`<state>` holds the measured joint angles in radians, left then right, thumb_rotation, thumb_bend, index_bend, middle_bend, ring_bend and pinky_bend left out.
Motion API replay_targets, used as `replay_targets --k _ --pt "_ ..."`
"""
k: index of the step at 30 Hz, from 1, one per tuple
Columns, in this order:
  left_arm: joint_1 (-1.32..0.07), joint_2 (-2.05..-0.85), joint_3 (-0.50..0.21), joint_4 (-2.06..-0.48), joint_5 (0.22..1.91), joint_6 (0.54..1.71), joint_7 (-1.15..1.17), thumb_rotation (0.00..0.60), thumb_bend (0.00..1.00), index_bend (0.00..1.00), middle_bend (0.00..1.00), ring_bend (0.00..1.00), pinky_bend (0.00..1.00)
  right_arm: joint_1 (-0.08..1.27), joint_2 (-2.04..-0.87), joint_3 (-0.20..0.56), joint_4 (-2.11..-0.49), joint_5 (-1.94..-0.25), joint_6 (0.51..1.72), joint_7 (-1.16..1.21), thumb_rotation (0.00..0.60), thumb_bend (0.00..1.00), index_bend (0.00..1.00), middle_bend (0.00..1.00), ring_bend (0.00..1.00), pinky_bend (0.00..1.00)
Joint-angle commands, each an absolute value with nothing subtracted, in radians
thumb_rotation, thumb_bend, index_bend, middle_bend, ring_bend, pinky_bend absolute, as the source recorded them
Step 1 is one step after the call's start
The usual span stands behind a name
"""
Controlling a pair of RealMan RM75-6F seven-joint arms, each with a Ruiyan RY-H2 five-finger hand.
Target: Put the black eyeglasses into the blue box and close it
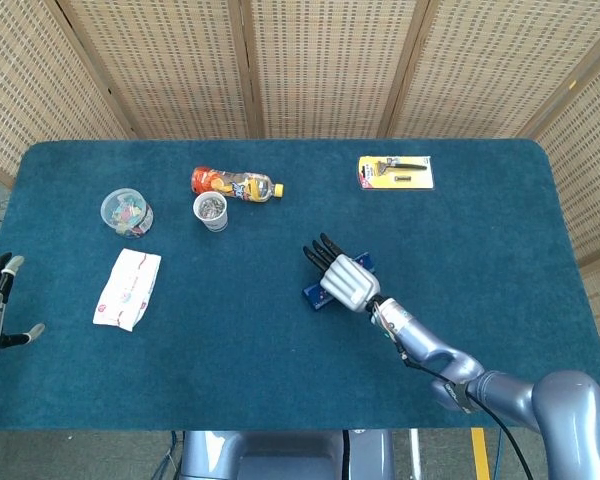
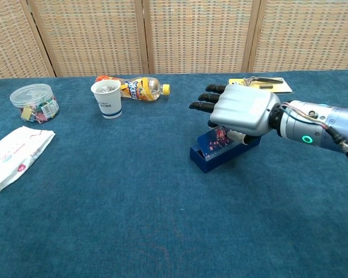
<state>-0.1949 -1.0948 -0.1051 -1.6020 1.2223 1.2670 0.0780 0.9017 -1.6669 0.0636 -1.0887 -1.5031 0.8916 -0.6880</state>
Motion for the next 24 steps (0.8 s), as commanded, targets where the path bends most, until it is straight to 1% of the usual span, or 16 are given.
replay_targets --k 1,3,4,8,12,16,18,20,24 --pt "-0.194 -1.094 -0.106 -1.602 1.223 1.269 0.076 0.600 0.00 0.00 0.00 0.00 0.00 0.894 -1.671 0.074 -1.093 -1.490 0.903 -0.690 0.600 0.17 0.17 0.00 0.00 0.05" --pt "-0.195 -1.095 -0.105 -1.602 1.223 1.267 0.077 0.600 0.00 0.00 0.00 0.00 0.00 0.891 -1.672 0.077 -1.096 -1.493 0.918 -0.691 0.600 0.16 0.09 0.00 0.00 0.05" --pt "-0.195 -1.095 -0.104 -1.601 1.223 1.267 0.078 0.600 0.00 0.00 0.00 0.00 0.00 0.889 -1.672 0.079 -1.100 -1.493 0.924 -0.689 0.600 0.16 0.07 0.00 0.00 0.05" --pt "-0.196 -1.098 -0.103 -1.601 1.223 1.267 0.084 0.600 0.00 0.00 0.00 0.00 0.00 0.885 -1.671 0.089 -1.111 -1.481 0.928 -0.685 0.600 0.16 0.05 0.00 0.00 0.05" --pt "-0.196 -1.098 -0.103 -1.601 1.221 1.266 0.085 0.600 0.00 0.00 0.00 0.00 0.00 0.887 -1.650 0.096 -1.137 -1.474 0.924 -0.679 0.600 0.16 0.04 0.00 0.00 0.05" --pt "-0.197 -1.098 -0.104 -1.601 1.217 1.263 0.086 0.600 0.00 0.00 0.00 0.00 0.00 0.893 -1.580 0.110 -1.214 -1.415 0.858 -0.702 0.600 0.15 0.02 0.00 0.00 0.04" --pt "-0.197 -1.099 -0.104 -1.600 1.216 1.263 0.087 0.600 0.00 0.00 0.00 0.00 0.00 0.897 -1.534 0.117 -1.270 -1.357 0.803 -0.740 0.600 0.14 0.00 0.00 0.00 0.02" --pt "-0.198 -1.100 -0.104 -1.600 1.216 1.262 0.089 0.600 0.00 0.00 0.00 0.00 0.00 0.906 -1.490 0.123 -1.326 -1.297 0.750 -0.771 0.600 0.12 0.00 0.00 0.00 0.01" --pt "-0.200 -1.101 -0.103 -1.600 1.216 1.260 0.094 0.600 0.00 0.00 0.00 0.00 0.00 0.927 -1.437 0.118 -1.376 -1.207 0.673 -0.822 0.600 0.08 0.00 0.00 0.00 0.00"
